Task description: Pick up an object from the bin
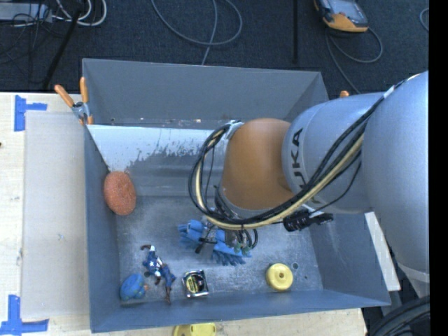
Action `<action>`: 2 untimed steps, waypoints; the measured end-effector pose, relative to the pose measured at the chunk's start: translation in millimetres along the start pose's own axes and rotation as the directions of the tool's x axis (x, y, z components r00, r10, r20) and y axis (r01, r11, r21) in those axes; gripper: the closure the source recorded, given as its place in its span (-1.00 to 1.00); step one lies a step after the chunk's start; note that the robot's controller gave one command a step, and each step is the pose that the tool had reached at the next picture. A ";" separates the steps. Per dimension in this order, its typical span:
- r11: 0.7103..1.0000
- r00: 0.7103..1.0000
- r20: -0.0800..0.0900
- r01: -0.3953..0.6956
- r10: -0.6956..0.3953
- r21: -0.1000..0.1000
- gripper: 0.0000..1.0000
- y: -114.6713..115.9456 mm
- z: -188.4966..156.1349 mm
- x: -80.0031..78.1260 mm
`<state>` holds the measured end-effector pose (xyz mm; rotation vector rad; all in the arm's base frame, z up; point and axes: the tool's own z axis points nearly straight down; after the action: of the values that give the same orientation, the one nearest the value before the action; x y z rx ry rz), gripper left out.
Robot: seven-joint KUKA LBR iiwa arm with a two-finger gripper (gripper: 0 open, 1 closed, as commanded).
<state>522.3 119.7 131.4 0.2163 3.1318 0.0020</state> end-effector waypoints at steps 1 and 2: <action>1.000 1.000 -0.001 0.000 0.000 0.000 1.00 -0.2 -6.9 0.3; 1.000 1.000 -0.005 0.000 0.000 0.002 1.00 -0.5 -14.8 0.9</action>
Offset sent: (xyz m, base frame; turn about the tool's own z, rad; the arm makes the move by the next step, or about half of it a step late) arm 0.0001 0.0001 0.0443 0.0000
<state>521.3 119.3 146.1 0.2159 3.1372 -0.0004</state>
